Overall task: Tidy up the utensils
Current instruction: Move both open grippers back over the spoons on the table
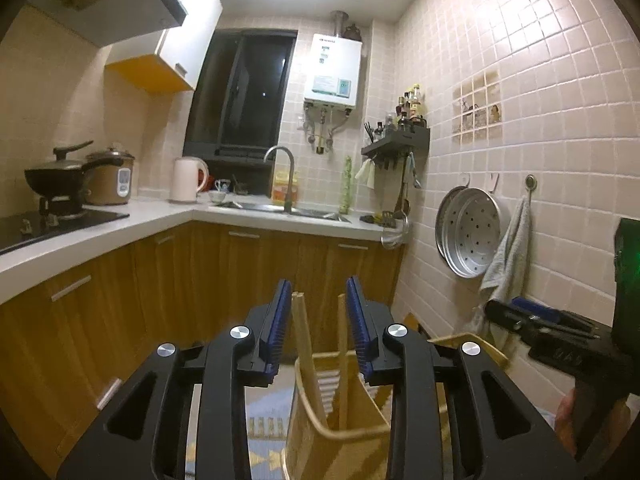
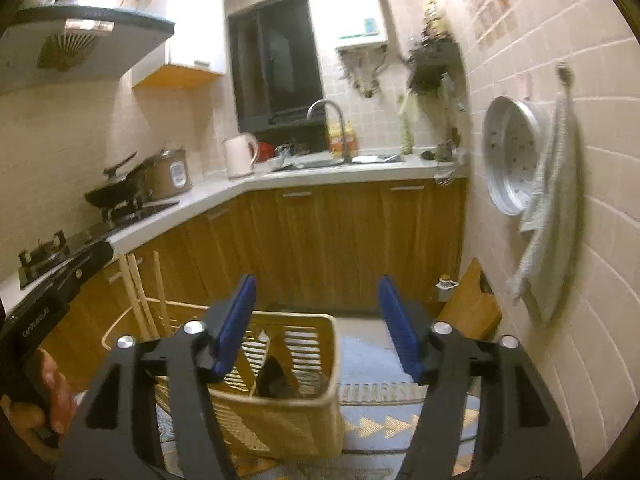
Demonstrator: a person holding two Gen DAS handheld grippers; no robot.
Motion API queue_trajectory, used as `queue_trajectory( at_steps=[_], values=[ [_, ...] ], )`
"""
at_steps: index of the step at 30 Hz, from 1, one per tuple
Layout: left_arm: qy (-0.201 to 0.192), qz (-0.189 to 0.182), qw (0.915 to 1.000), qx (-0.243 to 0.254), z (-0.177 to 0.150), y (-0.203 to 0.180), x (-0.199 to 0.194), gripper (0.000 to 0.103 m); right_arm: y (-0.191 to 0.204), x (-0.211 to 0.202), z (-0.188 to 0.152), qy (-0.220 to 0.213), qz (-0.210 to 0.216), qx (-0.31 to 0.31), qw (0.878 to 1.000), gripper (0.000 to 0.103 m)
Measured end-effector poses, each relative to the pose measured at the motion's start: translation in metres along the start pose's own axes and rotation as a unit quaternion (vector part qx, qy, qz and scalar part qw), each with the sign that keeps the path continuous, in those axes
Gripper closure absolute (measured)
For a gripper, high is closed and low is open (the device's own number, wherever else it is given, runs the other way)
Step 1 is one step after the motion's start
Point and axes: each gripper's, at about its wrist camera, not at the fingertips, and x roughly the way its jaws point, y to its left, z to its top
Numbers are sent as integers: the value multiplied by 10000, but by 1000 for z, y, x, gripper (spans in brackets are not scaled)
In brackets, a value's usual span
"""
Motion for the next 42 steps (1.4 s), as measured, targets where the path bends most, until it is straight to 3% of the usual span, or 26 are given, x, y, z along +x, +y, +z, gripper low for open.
queue_trajectory(
  at_steps=[2,5,9,14,18,24,29,31,34,38,42],
  values=[
    [88,-52,9999,-58,1,3,-8,75,-4,-13,0,48,29,87,9999,43],
    [326,-175,9990,-268,6,11,-21,65,-7,-36,1,74,-64,178,9998,43],
    [753,-317,9952,-544,16,19,-37,65,-6,-58,8,300,-108,139,9994,43],
    [1501,-478,9863,-482,24,13,-51,65,3,-78,11,949,-43,89,9954,43],
    [2131,-649,9743,-347,21,4,-63,65,15,-84,2,1536,51,3,9881,43],
    [3095,-844,9468,-245,-8,-3,-72,65,25,-81,-36,2677,204,-41,9633,43],
    [3725,-862,9237,-240,-44,-6,-76,65,29,-76,-82,3696,228,-82,9289,52],
    [4060,-923,9089,-232,-64,-9,-76,65,31,-75,-98,4018,342,-59,9151,57],
    [4378,-938,8940,-169,-88,-16,-76,65,35,-72,-119,4484,528,34,8923,62],
    [4458,-717,8922,111,-113,-32,-85,65,41,-73,-139,4760,573,-30,8775,68],
    [4659,-664,8821,218,-133,-35,-86,67,50,-73,-156,4960,650,-146,8658,75]
  ],
)
